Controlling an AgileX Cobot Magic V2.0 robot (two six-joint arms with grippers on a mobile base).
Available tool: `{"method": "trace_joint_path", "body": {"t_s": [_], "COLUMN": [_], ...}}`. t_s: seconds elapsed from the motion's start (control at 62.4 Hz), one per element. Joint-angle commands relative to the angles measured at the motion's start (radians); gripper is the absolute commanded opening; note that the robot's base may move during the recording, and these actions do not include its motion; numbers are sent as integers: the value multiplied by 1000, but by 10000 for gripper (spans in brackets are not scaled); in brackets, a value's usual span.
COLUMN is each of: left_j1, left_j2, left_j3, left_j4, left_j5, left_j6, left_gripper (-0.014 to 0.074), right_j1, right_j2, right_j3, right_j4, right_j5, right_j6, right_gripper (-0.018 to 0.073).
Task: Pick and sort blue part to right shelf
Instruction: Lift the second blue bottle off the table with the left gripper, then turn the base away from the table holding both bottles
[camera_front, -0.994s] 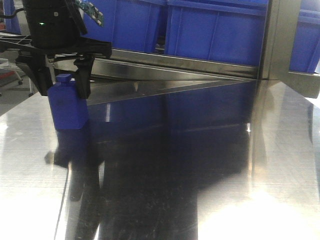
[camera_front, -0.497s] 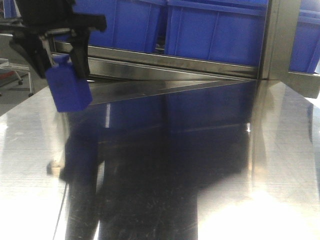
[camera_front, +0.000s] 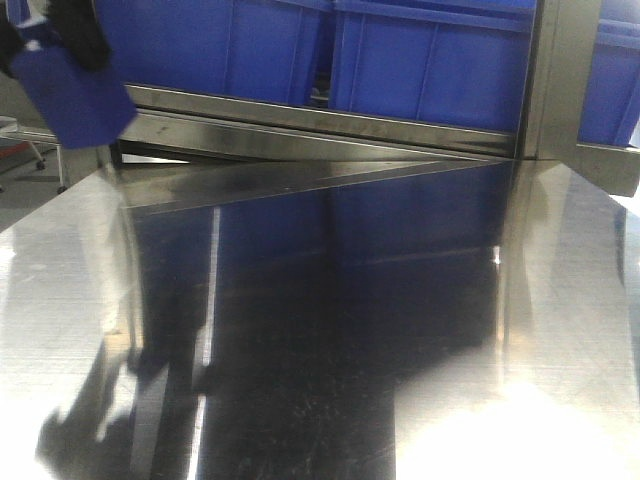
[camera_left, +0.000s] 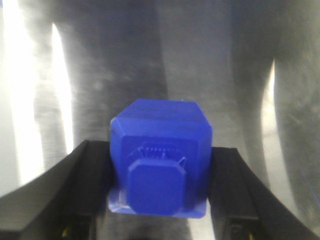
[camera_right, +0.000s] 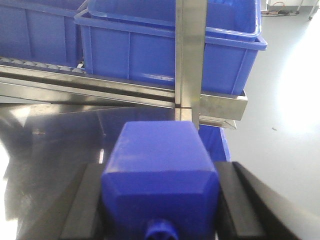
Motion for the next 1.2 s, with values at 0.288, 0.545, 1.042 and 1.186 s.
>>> {"method": "trace_joint_path", "body": {"t_s": [0.288,0.545,1.042,1.186], "left_j1": [62,101,198,198], "left_j2": [-334,-522,-838,-916], "left_j3": [286,463,663,689], "left_j4": [-15,-6,95,123], "left_j5": [-416,-637,-737,-735], "left_j6": [3,3,3,3], "left_gripper": [262,262,262,262], "right_j1": [-5,-5,-5,-5], "right_j2": [5,5,5,5], "right_j3": [-29,-29,-29,-29], "right_j4": [4,4,4,4], "right_j5": [-96,-96,-96,-96], "right_j6": [-7,-7,-7,-7], "right_gripper": [372,372,372,372]}}
